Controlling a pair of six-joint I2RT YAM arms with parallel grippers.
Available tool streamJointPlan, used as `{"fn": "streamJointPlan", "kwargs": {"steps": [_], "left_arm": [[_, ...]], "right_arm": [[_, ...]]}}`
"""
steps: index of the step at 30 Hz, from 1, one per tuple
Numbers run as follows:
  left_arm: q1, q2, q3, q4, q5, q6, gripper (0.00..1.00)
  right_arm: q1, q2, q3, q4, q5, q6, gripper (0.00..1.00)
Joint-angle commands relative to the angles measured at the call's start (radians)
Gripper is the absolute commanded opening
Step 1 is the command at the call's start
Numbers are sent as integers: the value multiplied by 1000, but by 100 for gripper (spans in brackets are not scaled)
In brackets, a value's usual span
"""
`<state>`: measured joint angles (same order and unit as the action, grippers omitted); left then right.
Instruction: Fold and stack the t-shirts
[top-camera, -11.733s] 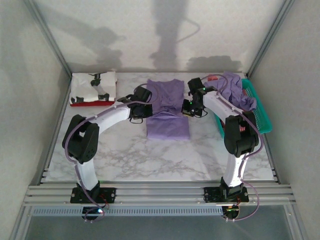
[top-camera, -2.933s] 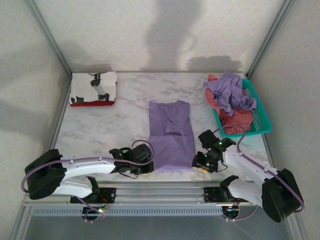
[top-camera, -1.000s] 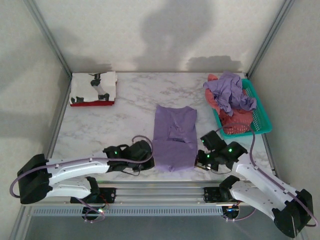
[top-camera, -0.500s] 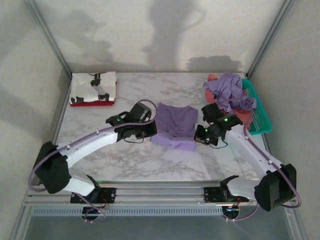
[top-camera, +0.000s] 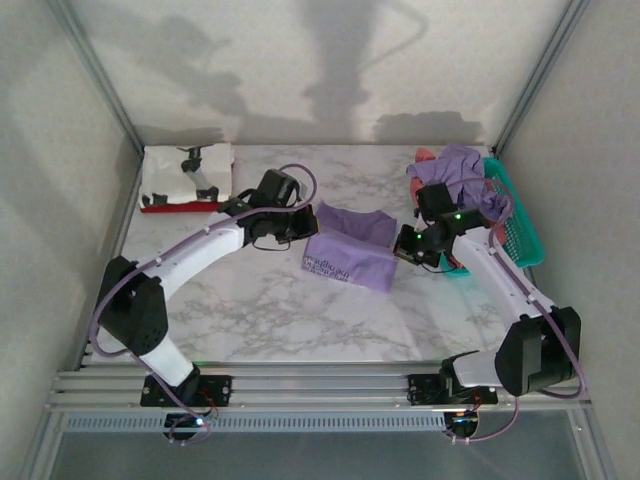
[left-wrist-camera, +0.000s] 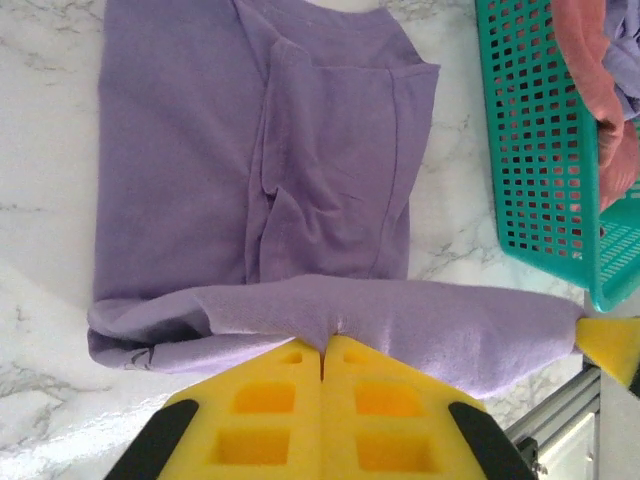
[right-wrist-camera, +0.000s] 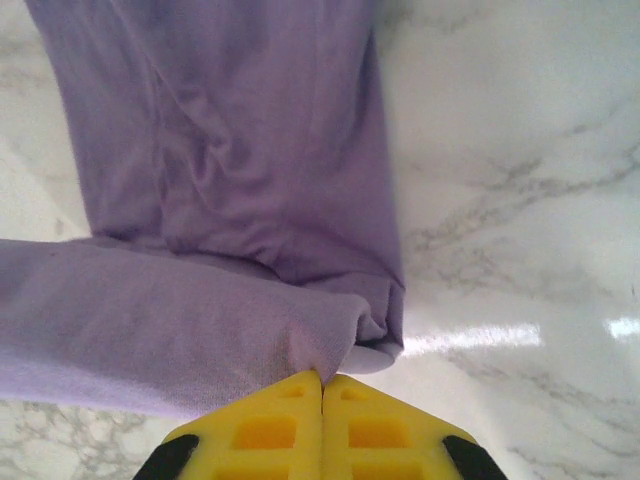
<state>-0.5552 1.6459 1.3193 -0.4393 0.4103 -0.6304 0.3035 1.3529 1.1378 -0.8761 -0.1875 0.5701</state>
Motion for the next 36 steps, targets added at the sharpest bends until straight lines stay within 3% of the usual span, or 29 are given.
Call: {"fn": "streamJointPlan", "kwargs": {"steps": [1, 23, 36], "left_arm": [[27, 44, 62, 34, 75, 39, 0], [142, 365, 409, -34, 143, 106, 0], [193, 593, 664, -34, 160, 145, 0]], "right_arm": [[-15, 19, 52, 60, -20, -27, 0], [-113, 276, 180, 288, -15, -53, 0], [-114, 481, 319, 348, 97, -9, 0]]}}
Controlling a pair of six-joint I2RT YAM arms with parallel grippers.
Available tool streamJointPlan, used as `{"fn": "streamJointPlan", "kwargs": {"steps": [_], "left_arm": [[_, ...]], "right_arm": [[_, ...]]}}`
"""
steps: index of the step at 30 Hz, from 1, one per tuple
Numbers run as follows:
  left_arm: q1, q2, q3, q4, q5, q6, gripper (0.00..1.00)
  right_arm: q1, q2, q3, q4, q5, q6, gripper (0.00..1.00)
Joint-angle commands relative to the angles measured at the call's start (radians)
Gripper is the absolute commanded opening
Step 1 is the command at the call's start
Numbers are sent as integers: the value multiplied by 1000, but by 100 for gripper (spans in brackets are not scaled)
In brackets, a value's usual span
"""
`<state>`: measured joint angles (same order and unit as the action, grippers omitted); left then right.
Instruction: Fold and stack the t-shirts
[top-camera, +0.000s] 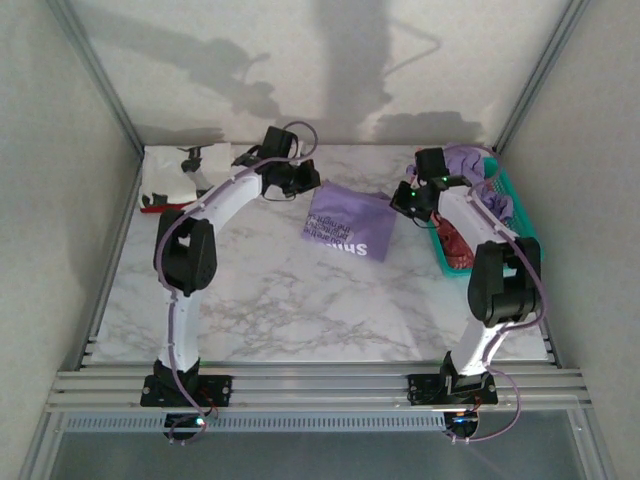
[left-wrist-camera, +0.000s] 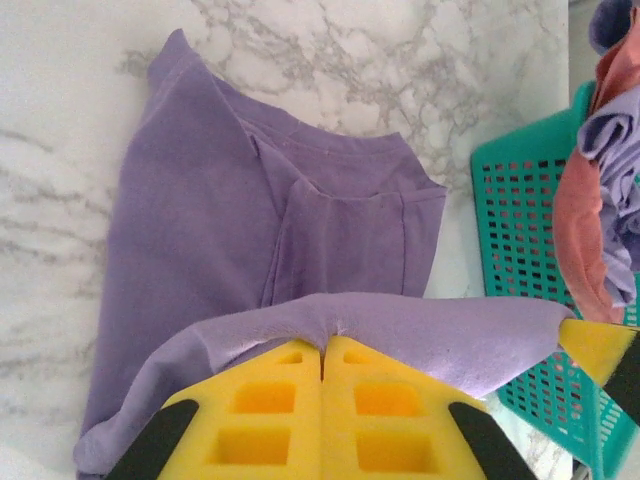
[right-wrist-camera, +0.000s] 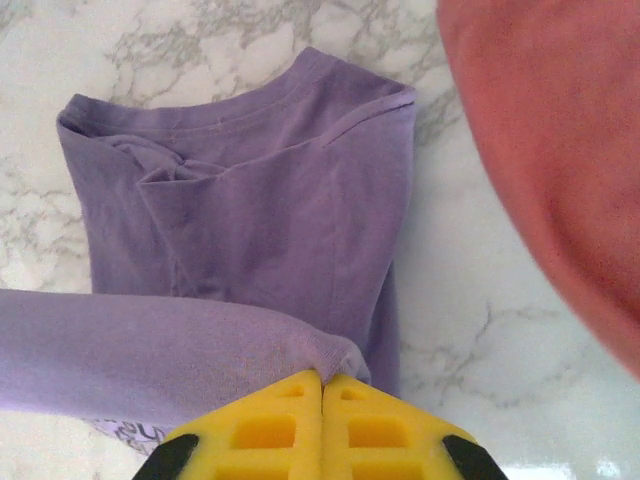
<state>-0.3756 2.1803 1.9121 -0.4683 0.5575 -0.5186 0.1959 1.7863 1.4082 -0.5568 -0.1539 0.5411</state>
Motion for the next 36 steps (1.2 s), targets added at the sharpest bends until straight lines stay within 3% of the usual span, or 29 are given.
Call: {"fn": "streamJointPlan", "kwargs": {"steps": [1, 6, 9, 12, 14, 17, 25, 27, 31, 36], "left_arm": [[15, 81, 92, -4, 12, 36, 0], [26, 190, 194, 32, 17, 16, 0], [32, 265, 274, 48, 20, -1, 0], [50, 329, 360, 54, 29, -39, 38], [58, 331, 382, 67, 21, -60, 45], [51, 280, 373, 38, -35, -49, 50], [-19, 141, 111, 9, -146, 36, 39], [-43, 129, 56, 18, -177, 49, 30], [-79, 126, -11, 46, -197, 50, 7], [-98, 132, -83, 27, -286, 71, 0]], "right_arm": [[-7, 63, 60, 34, 69, 22, 0], [-5, 169, 196, -7, 92, 17, 0], [-4, 190, 262, -42, 108, -12, 21], [-2, 179, 302, -89, 114, -33, 43], [3, 150, 303, -104, 117, -49, 53], [23, 113, 304, -137, 105, -73, 54], [73, 128, 231, -122, 6, -9, 43], [82, 177, 253, -135, -8, -6, 41], [91, 286, 319, -163, -35, -2, 24], [102, 397, 375, -210, -67, -7, 10]]}}
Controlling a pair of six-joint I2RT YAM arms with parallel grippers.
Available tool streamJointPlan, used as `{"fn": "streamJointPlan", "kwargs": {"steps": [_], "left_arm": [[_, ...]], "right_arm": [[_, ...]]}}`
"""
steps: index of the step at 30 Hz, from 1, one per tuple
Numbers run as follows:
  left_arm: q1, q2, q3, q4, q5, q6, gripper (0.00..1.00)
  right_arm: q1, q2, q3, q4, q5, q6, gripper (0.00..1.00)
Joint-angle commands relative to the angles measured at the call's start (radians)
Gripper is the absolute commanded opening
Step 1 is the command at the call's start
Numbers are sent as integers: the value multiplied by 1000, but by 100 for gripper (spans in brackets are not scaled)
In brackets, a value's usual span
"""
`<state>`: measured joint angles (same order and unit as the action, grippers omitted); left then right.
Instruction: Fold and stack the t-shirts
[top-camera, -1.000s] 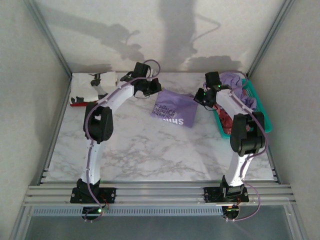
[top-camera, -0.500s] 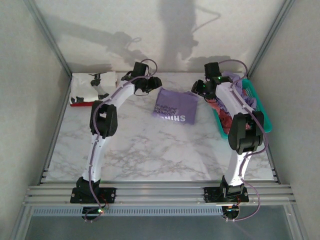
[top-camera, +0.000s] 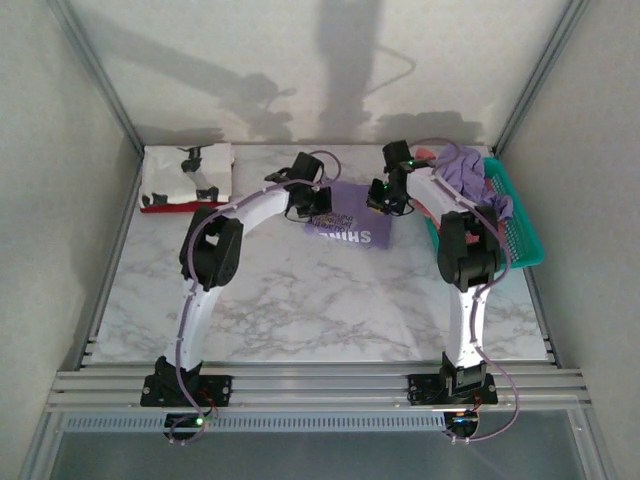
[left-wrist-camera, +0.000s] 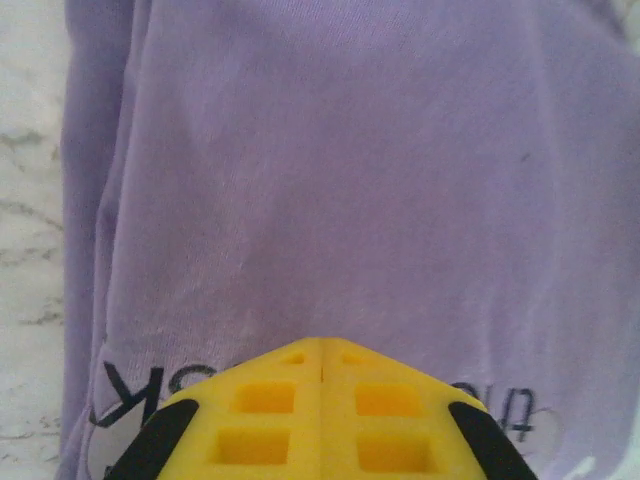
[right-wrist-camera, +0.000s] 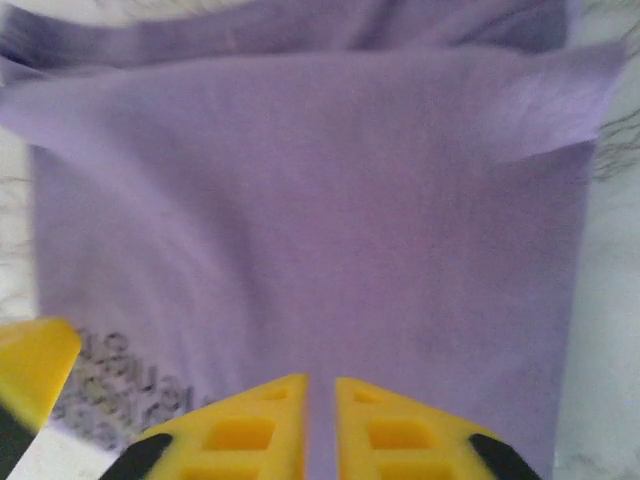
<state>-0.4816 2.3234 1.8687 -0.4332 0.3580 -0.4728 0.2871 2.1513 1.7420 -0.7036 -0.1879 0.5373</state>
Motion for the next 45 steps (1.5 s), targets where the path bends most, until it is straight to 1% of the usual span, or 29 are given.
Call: {"fn": "streamJointPlan", "kwargs": {"steps": [1, 7, 11, 14, 16, 18, 21, 23, 24, 26, 27, 29, 31, 34, 37, 40, 45], "left_arm": [[9, -21, -73, 1, -99, 24, 0], [2, -137, -322, 107, -114, -9, 0], [-19, -240, -500, 156, -133, -36, 0], [-61, -357, -679, 196, -165, -74, 0], [-98, -438, -796, 204, -195, -112, 0], [-138, -516, -904, 226, -195, -163, 0], [-198, -613, -1016, 216, -214, -248, 0], [-232, -672, -1060, 204, -235, -297, 1], [-243, -699, -1073, 195, -242, -315, 3], [-251, -742, -1069, 180, -255, -334, 8], [-253, -758, -1049, 161, -266, -333, 9], [-255, -770, -982, 109, -290, -315, 9], [-255, -765, -891, 57, -309, -281, 14], [-246, -729, -763, -3, -338, -208, 23], [-208, -667, -659, -41, -326, -131, 32], [-162, -607, -590, -57, -302, -72, 36], [-128, -522, -547, -40, -236, -33, 38]], "right_arm": [[16, 41, 34, -64, -36, -3, 10], [52, 12, -78, -47, -48, -3, 10], [78, -80, -248, -6, -82, 12, 11], [122, -206, -451, 54, -105, 46, 12], [174, -321, -611, 113, -117, 84, 13], [231, -420, -723, 133, -113, 110, 15], [290, -553, -847, 136, -101, 152, 19], [298, -631, -892, 125, -94, 174, 22], [296, -678, -908, 111, -82, 179, 24], [296, -759, -919, 68, -34, 184, 28], [289, -799, -916, 38, -12, 184, 30], [268, -849, -902, -11, 17, 173, 36], [223, -870, -881, -50, 40, 135, 39], [147, -845, -857, -42, 23, 53, 42], [109, -775, -825, -6, -9, -11, 44], [89, -705, -806, 22, -32, -56, 44], [74, -677, -805, 71, -62, -71, 44]]}}
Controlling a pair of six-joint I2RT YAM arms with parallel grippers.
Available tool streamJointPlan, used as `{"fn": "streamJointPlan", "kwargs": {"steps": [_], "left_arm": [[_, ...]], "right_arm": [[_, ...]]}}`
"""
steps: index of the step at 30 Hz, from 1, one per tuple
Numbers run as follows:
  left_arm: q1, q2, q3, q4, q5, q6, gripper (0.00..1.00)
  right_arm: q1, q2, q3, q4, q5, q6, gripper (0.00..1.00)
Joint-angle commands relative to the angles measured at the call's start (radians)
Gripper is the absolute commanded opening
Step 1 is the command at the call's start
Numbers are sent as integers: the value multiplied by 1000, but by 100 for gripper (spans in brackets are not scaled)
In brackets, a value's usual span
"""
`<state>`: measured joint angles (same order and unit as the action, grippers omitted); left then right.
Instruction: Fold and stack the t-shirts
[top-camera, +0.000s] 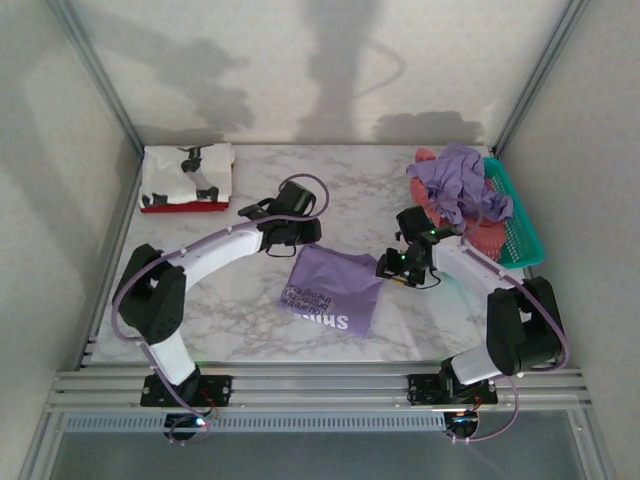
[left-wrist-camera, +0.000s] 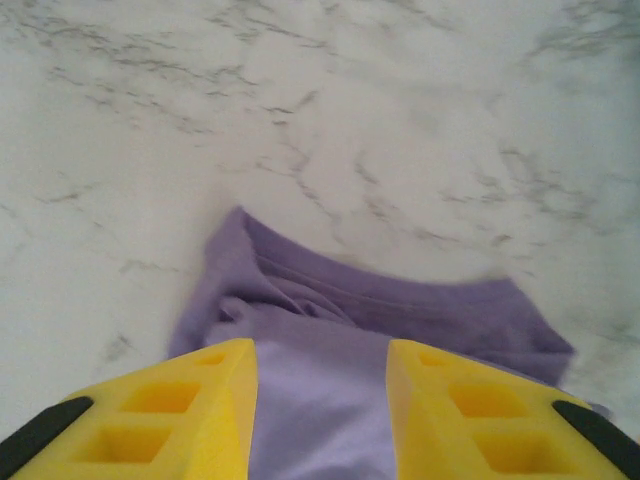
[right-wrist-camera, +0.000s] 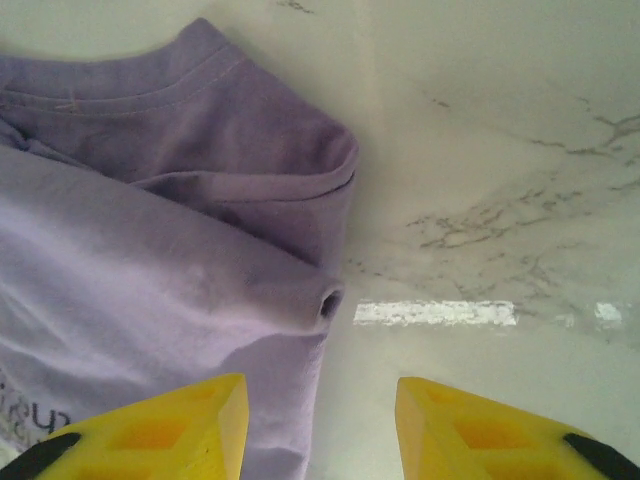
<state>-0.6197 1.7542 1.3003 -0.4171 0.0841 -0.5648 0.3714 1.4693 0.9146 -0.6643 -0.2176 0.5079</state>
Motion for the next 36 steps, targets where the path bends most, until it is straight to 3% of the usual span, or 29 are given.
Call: {"fn": "streamJointPlan", "kwargs": {"steps": [1, 7, 14, 18, 21, 24, 36], "left_arm": [[14, 62, 22, -49, 48, 62, 39], [13, 131, 10, 28, 117, 50, 39], [3, 151, -54, 91, 90, 24, 33], [3, 175, -61, 93, 52, 37, 28], [3, 188, -64, 101, 50, 40, 14], [3, 201, -66, 99, 43, 40, 1], [-48, 293, -107, 113, 31, 55, 0]], "right_arm": [[-14, 11, 23, 43, -40, -41, 44], [-25, 78, 23, 100, -82, -39, 45], [-34, 131, 25, 130, -82, -41, 42], [-35, 134, 39, 120, -92, -39, 31], [-35, 106, 46, 97, -89, -37, 12], [-34, 74, 60, 65, -92, -35, 0], [-23, 11, 142, 30, -23, -85, 0]]}}
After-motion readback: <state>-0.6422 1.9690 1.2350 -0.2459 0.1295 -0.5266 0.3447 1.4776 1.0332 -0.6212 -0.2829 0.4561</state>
